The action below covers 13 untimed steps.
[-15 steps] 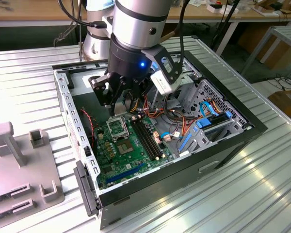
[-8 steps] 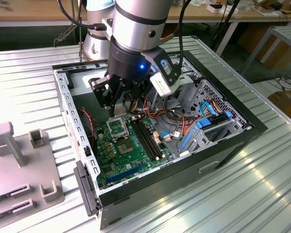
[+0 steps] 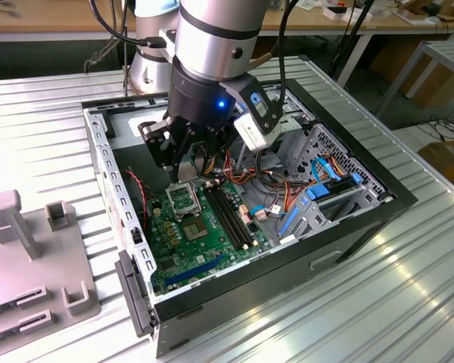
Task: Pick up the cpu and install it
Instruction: 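Place the cpu into insertion slot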
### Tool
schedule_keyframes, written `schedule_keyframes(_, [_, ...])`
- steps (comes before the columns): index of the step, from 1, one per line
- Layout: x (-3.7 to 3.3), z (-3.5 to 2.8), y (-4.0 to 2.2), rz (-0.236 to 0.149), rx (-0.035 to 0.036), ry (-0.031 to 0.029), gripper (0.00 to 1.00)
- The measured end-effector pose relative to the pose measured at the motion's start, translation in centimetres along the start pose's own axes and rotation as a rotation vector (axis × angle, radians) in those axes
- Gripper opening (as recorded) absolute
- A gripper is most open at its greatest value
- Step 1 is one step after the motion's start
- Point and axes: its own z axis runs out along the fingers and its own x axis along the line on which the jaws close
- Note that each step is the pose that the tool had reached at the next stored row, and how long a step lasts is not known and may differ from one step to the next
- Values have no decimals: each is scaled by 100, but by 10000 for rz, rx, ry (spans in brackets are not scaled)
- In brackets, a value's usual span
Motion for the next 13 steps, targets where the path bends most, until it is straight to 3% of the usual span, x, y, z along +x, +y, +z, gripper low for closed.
schedule_keyframes(8, [-2, 9, -7, 0, -2, -3, 47])
schedule_keyframes(13, [-21, 107, -13, -1, 4, -1, 47])
